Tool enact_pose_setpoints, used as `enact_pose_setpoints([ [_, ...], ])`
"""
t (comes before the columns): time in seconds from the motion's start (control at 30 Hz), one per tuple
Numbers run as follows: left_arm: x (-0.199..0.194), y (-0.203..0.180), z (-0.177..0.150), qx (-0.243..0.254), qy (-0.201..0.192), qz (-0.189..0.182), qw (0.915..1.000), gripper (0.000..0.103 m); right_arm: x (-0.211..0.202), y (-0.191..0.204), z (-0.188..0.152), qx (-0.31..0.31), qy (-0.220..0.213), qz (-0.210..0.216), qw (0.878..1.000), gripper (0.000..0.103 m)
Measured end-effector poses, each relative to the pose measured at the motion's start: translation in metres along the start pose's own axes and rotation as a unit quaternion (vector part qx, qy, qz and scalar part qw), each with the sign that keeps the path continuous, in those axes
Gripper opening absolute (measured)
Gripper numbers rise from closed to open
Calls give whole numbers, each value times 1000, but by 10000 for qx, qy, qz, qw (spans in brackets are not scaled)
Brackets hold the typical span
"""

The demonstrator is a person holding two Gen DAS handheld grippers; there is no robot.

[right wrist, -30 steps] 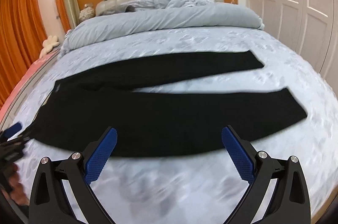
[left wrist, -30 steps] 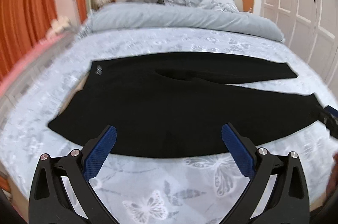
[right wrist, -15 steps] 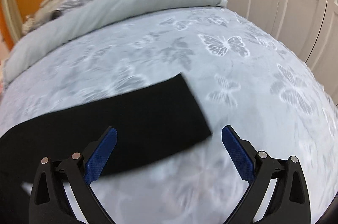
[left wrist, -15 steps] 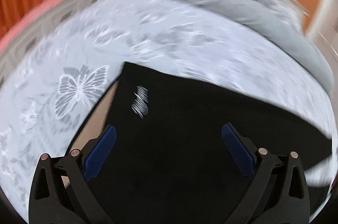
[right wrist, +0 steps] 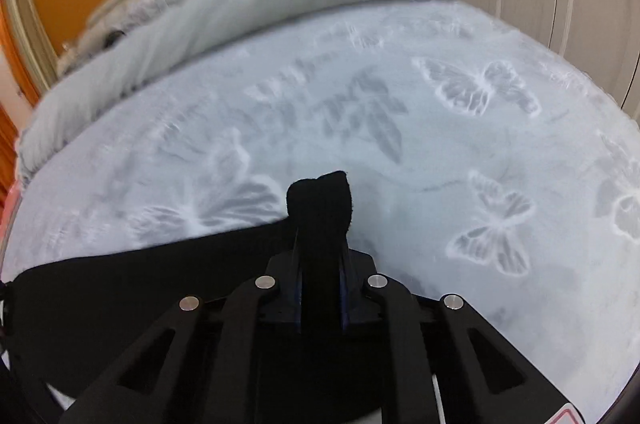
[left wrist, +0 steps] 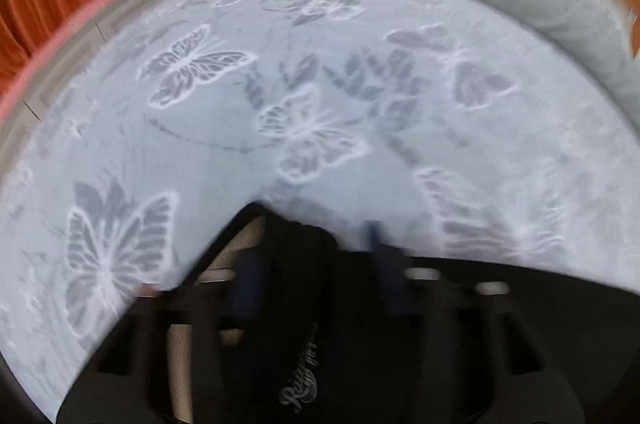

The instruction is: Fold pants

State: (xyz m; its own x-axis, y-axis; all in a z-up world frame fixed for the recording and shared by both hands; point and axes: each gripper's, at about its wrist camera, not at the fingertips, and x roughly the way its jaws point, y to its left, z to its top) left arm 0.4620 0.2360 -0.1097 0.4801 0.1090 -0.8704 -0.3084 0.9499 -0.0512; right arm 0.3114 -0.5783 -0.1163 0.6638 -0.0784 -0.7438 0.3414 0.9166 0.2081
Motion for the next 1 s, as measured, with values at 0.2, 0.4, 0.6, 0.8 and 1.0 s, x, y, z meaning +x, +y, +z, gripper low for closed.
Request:
enact_pose_setpoints([
  [0.2,-89,33,-20,-62,-567,-764,9954,8,-122,16,-20,-464,-685,613,9947,10],
  [0.4,-187,101,-101,66,-797,-1551,9847,9,-227,3,-80,-986,-795,905,9878,10],
  [0.6,-171,156,-193,-33,-124,-1279,9917,15,-213,-39,-154,-898,191,328,9952,17],
  [0.8,-172,192,-231,-1047,88,-1571,9820,41,-233,-57,-186,-331,79,-196,9992,48],
  [1.0,-203,165,-226,-1124,-135,-1841,9764,88,-294,-30,-198,-61,-721,207,9972,65],
])
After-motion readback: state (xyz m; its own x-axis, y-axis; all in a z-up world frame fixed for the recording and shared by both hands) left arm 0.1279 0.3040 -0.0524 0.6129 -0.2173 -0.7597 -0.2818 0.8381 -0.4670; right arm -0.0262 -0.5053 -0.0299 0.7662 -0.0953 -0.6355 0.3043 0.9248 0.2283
